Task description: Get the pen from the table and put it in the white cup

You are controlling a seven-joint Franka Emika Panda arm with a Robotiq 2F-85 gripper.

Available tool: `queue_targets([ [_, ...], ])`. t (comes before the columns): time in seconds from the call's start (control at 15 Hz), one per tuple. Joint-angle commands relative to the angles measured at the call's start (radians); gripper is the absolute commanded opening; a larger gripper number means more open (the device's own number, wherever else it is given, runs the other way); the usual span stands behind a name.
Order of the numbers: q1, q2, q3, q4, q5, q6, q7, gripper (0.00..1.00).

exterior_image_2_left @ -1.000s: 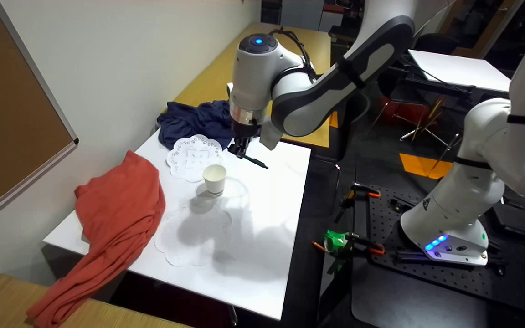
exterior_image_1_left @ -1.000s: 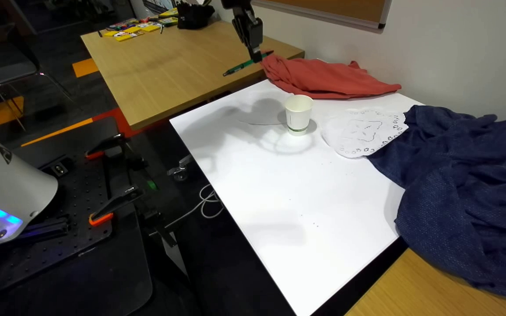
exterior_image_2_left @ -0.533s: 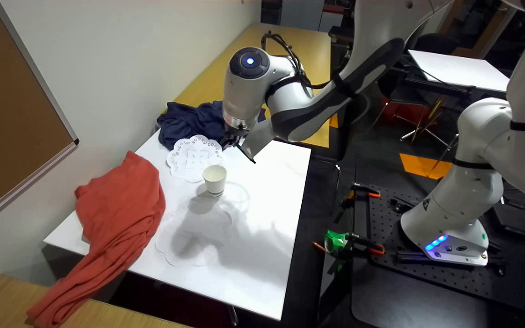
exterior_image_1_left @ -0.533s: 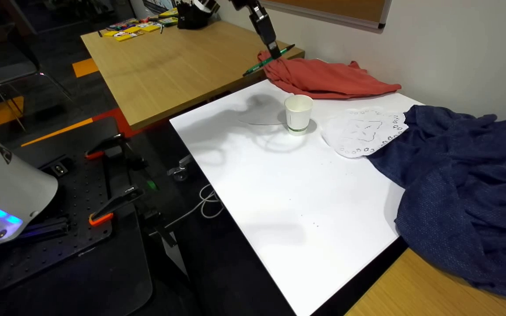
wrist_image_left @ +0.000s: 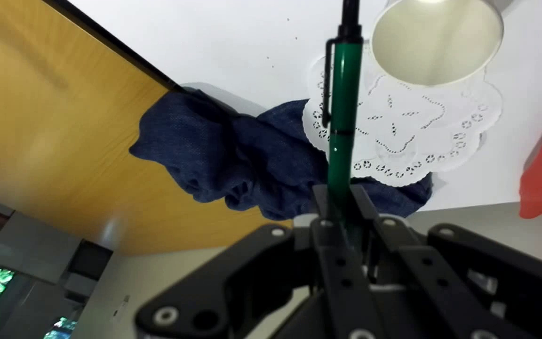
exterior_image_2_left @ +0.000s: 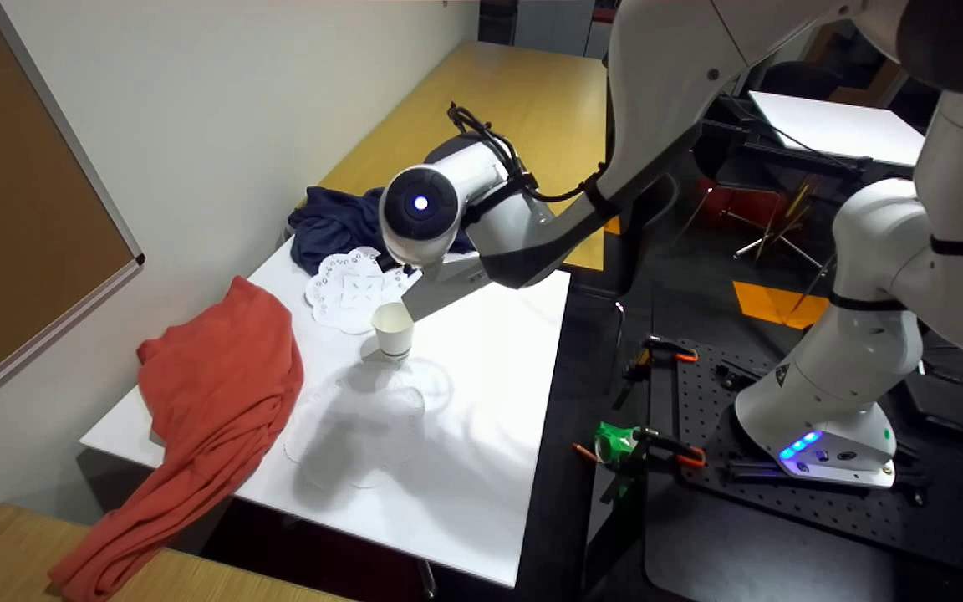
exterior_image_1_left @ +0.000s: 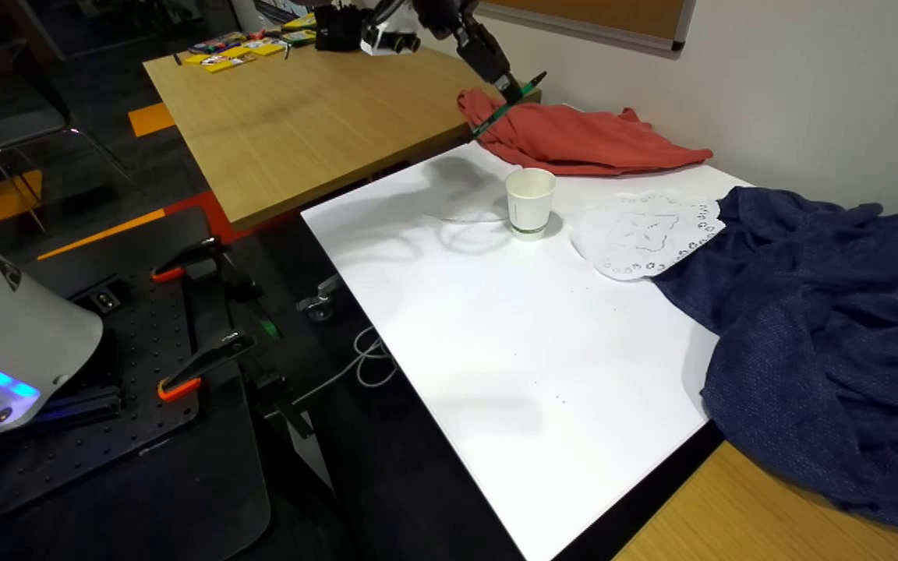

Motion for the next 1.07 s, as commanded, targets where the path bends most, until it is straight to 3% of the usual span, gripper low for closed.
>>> queue_targets([
  [0.0, -0.047, 0.046, 0.101, 0.082, -0.095, -0.203, 0.191, 0.03],
  [0.27, -0.085, 0.09, 0.201, 0.142, -0.135, -0.445, 0.3, 0.03],
  [0.33, -0.122, 0.056, 0.235, 0.1, -0.142, -0.39, 0.275, 0.12],
  [0.67, -0.131, 0.083, 0.254, 0.13, -0.143, -0.44, 0.288, 0.12],
  [0.73, -0.126, 0.086, 0.246, 0.13, -0.16, -0.44, 0.319, 0.03],
  [1.0, -0.117, 0.113, 0.262, 0.154, -0.339, -0.487, 0.496, 0.03],
])
